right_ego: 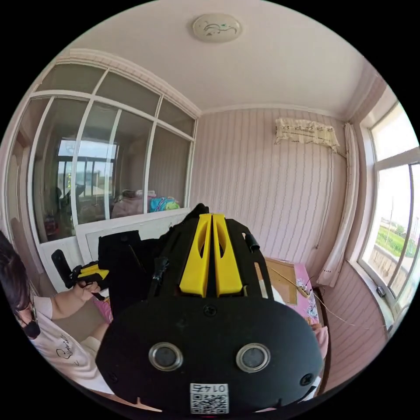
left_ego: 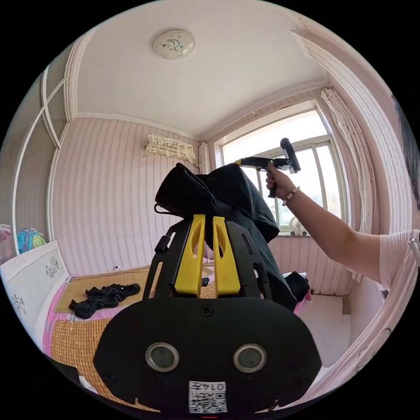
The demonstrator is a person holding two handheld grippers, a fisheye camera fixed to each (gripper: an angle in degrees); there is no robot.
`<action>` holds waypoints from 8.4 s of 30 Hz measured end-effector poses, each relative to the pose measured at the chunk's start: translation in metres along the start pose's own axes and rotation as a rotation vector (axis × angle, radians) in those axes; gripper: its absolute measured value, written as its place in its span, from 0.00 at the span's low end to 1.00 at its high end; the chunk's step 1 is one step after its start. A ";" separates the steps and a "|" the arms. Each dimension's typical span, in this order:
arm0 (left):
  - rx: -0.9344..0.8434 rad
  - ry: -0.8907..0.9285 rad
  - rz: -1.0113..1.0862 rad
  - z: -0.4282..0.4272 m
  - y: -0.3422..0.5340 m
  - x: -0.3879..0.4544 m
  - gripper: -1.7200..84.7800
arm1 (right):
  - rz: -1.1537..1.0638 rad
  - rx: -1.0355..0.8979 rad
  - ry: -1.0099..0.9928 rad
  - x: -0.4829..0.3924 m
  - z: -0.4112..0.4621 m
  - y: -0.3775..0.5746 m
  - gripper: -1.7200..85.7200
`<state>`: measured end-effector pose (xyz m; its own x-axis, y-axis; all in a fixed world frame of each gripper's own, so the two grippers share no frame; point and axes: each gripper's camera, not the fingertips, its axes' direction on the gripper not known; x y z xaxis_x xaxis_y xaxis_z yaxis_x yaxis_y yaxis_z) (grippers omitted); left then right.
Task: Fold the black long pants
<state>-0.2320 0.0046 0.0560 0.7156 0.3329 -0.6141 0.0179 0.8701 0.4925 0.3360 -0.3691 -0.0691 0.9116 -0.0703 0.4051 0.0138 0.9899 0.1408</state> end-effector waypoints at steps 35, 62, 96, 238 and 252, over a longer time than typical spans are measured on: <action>-0.679 -0.865 -0.864 -0.164 0.343 -0.161 0.06 | 0.199 -0.839 -0.676 -0.127 0.450 0.381 0.08; -0.893 -0.185 -0.188 0.114 0.272 -0.077 0.10 | 0.488 -0.601 0.234 0.083 0.193 0.578 0.13; -1.249 0.095 0.062 0.413 0.293 -0.162 0.01 | 1.309 -0.227 -0.223 0.441 0.224 0.590 0.06; -0.830 -0.690 -1.059 -0.178 0.358 -0.328 0.15 | 0.736 -0.746 0.136 0.122 0.252 0.637 0.17; -0.811 -0.734 -1.293 -0.195 0.369 -0.419 0.17 | 1.273 -0.664 0.199 0.228 0.259 0.681 0.15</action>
<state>-0.6615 0.2576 0.3743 0.6738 -0.7173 0.1774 0.6382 0.4439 -0.6291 0.4468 0.2576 0.3527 0.4911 0.8470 -0.2037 -0.6999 0.2443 -0.6712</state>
